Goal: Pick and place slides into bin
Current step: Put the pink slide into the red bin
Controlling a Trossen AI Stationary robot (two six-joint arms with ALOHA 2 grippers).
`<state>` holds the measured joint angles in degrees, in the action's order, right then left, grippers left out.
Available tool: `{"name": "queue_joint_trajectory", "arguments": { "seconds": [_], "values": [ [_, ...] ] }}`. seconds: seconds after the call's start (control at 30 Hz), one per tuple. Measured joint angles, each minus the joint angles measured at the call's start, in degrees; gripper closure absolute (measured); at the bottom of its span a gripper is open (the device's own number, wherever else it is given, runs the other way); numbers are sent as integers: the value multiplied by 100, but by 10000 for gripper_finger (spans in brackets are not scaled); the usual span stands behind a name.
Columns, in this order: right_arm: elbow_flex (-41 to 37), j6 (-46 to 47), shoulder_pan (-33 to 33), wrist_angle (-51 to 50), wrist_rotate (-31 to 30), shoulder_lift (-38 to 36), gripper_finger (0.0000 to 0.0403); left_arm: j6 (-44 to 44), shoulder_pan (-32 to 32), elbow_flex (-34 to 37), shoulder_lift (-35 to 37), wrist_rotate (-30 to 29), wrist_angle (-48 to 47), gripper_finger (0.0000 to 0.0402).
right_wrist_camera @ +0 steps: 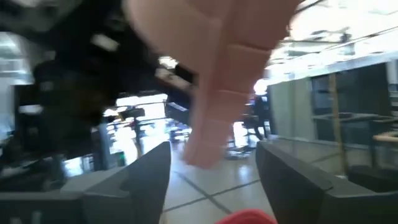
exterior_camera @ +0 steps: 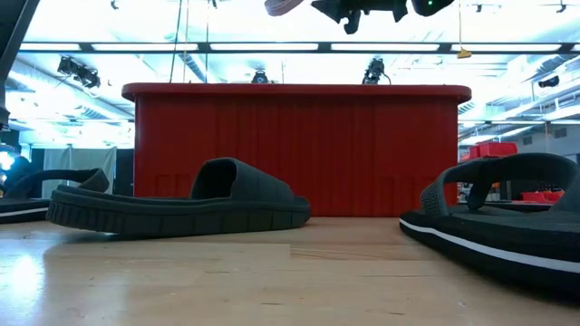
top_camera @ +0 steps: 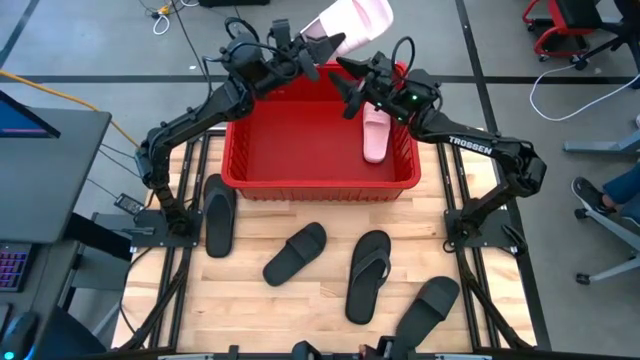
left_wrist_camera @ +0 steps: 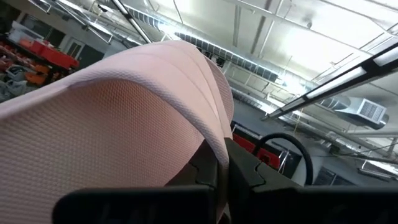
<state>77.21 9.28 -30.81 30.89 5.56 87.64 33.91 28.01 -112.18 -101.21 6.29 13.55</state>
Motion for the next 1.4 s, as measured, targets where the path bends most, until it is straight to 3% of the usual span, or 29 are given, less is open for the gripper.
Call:
{"name": "queue_joint_trajectory", "arguments": {
  "seconds": [0.17,0.43,0.67,0.83,1.0,1.2,1.4],
  "values": [
    [0,-323,125,107,-263,0,132,-2,-10,0,-1,4,-166,374],
    [0,-285,90,476,-511,0,145,-136,-118,0,-9,2,-240,390],
    [0,-279,93,471,-500,0,198,-42,-165,0,-9,-59,-253,383],
    [0,-269,94,457,-462,0,273,-15,-201,0,-9,-66,-271,390],
    [0,-294,85,414,-299,0,342,322,-193,-7,-5,96,-307,354],
    [1,-142,94,-105,-418,-51,344,536,-133,-4,22,469,-469,329],
    [11,-320,109,-1102,-1038,-271,346,-62,23,4,279,544,-1429,304]
  ]
}}
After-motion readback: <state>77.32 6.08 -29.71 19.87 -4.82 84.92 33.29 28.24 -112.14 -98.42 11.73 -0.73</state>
